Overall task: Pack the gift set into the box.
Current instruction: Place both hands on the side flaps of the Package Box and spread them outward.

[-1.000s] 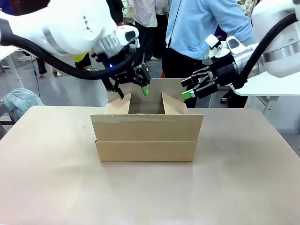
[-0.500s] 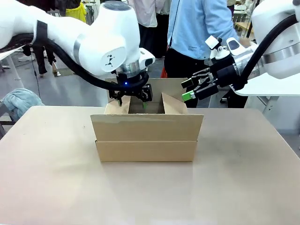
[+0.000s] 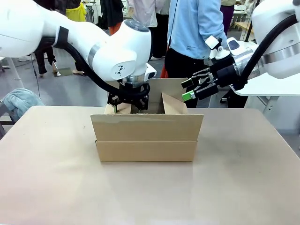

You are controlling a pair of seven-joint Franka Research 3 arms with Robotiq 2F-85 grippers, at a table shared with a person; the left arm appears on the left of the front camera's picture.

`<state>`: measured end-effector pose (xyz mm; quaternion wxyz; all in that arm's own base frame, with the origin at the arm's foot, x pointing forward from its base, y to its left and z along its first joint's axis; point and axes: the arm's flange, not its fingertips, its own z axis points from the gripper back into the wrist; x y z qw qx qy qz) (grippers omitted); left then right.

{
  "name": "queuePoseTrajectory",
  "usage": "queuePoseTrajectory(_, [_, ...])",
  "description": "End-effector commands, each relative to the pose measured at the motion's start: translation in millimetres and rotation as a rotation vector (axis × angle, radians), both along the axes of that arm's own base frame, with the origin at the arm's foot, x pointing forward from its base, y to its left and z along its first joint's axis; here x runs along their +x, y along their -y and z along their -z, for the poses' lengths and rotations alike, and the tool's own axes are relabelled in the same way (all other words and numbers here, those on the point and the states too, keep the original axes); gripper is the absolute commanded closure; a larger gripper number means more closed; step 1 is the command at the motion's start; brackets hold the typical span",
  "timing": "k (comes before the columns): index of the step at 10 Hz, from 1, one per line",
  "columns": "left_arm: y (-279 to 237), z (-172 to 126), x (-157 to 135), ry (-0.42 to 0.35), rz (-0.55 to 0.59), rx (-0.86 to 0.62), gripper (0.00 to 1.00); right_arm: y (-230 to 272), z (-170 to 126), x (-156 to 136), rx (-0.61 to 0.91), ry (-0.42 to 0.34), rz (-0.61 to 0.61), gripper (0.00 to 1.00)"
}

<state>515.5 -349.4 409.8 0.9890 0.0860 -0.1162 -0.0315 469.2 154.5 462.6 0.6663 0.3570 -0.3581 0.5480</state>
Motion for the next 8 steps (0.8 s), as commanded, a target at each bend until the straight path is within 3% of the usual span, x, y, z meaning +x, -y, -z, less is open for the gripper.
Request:
queuePoseTrajectory(1, [-4.7,-1.8,10.0,0.008,-0.061,0.024,0.0,0.9,0.1,-2.2,-0.003,0.002,0.006,0.0])
queuePoseTrajectory(4, [-30.4,-15.4,11.6,0.049,-0.103,0.065,0.0,0.9,0.1,-2.2,-0.003,0.002,0.006,0.0])
queuePoseTrajectory(8, [-75.1,-64.1,-4.9,0.15,-0.141,0.05,0.0,0.9,0.1,-2.2,-0.003,0.002,0.006,0.0])
